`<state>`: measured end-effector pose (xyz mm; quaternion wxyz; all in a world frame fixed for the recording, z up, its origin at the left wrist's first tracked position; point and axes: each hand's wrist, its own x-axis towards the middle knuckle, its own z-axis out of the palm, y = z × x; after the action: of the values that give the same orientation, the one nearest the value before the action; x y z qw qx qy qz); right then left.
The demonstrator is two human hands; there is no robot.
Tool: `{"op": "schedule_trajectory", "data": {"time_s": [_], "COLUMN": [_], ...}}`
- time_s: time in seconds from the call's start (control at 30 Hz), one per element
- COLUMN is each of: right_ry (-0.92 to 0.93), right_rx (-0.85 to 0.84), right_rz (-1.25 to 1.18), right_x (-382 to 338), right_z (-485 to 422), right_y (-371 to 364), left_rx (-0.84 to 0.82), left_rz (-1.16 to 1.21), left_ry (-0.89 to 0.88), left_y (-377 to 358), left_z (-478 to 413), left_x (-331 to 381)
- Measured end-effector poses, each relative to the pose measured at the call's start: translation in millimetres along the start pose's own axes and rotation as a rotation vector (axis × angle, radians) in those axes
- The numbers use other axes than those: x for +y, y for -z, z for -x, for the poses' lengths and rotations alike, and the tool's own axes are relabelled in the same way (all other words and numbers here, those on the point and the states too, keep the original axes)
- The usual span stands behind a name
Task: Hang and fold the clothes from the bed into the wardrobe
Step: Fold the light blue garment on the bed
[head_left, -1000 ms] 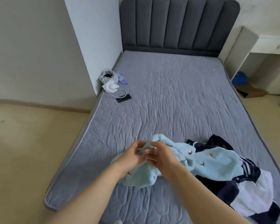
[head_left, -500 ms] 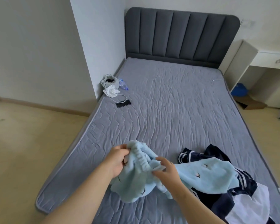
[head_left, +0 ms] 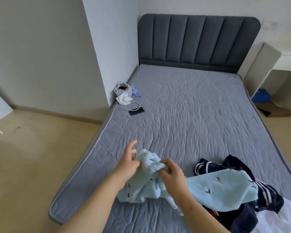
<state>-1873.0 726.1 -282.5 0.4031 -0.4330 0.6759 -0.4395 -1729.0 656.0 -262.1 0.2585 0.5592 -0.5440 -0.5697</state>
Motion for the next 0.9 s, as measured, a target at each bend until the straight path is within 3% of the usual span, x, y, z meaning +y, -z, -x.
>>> {"op": "schedule_trajectory", "data": {"time_s": [0.13,0.27,0.4,0.57,0.67,0.9], "right_ry": [0.036,0.014,-0.071,-0.194,-0.273,-0.212], "right_rx": [-0.052,-0.075,-0.136,-0.268,-0.312,-0.230], "right_rz": [-0.048,-0.044,-0.056,0.387,0.526,0.061], "right_x": [-11.7,-12.9,-5.9,22.4,39.1,24.8], "right_z": [-2.8,0.8,6.0,16.0,19.9,18.7], "right_y": [1.0,8.6,17.2,9.0,1.1,-24.1], "left_rx": [-0.382,-0.180,0.050,0.186,0.227,0.082], "left_rz": [-0.279,-0.414,-0.175,0.510,0.740,0.724], "left_ry": [-0.097,-0.080,-0.053,-0.019,-0.052,-0.089], "left_y": [-12.6,-18.4,-11.0,9.3,33.5,33.3], "left_z": [9.5,9.1,3.4,-6.1,-9.9,5.0], "left_x": [-4.8,-5.4,3.0,35.5,42.6,45.5]}}
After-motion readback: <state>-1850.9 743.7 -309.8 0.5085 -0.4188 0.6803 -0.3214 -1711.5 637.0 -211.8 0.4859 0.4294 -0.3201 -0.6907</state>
